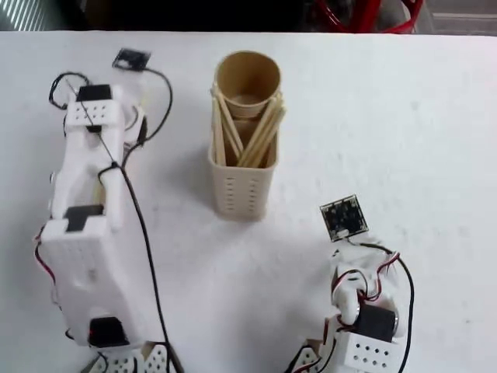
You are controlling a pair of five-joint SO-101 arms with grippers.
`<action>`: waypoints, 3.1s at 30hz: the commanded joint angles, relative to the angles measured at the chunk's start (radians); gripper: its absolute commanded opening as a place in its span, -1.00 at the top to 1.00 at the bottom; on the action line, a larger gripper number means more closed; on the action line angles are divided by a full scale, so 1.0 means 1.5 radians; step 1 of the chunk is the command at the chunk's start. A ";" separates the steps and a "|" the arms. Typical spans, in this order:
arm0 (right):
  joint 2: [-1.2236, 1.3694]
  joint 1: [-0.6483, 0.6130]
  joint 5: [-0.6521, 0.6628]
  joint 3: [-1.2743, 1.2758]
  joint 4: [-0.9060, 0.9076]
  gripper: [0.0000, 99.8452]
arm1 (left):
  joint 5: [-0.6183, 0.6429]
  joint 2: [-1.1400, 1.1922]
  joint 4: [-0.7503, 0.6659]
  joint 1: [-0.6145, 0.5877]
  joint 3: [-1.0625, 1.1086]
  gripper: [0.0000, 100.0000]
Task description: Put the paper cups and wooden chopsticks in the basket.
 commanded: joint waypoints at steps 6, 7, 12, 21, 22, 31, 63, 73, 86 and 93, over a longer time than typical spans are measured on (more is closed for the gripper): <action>-0.009 -0.004 0.000 0.006 -0.001 0.96 | 0.072 -0.251 0.003 0.092 0.012 0.95; -0.009 -0.004 0.000 0.006 -0.001 0.96 | 0.079 -0.273 0.002 0.105 0.011 0.95; -0.009 -0.004 0.000 0.006 -0.001 0.96 | 0.091 -0.378 -0.004 0.196 -0.011 0.95; -0.009 -0.004 0.000 0.006 -0.001 0.96 | 0.092 -0.461 -0.042 0.311 -0.180 0.95; -0.009 -0.004 0.000 0.006 -0.001 0.96 | 0.092 -0.461 -0.053 0.322 -0.198 0.95; -0.009 -0.004 0.000 0.006 -0.001 0.96 | 0.091 -0.459 -0.124 0.421 -0.229 0.95; -0.009 -0.001 0.000 0.006 -0.001 0.96 | 0.087 -0.433 -0.207 0.462 -0.103 0.94; -0.009 -0.001 0.000 0.006 -0.001 0.96 | 0.087 -0.433 -0.183 0.461 -0.104 0.82; -0.008 -0.004 0.000 0.006 -0.001 0.96 | 0.090 -0.465 -0.171 0.312 -0.116 0.83; -0.006 -0.003 0.000 0.006 -0.001 0.96 | 0.090 -0.469 -0.055 0.036 0.013 0.82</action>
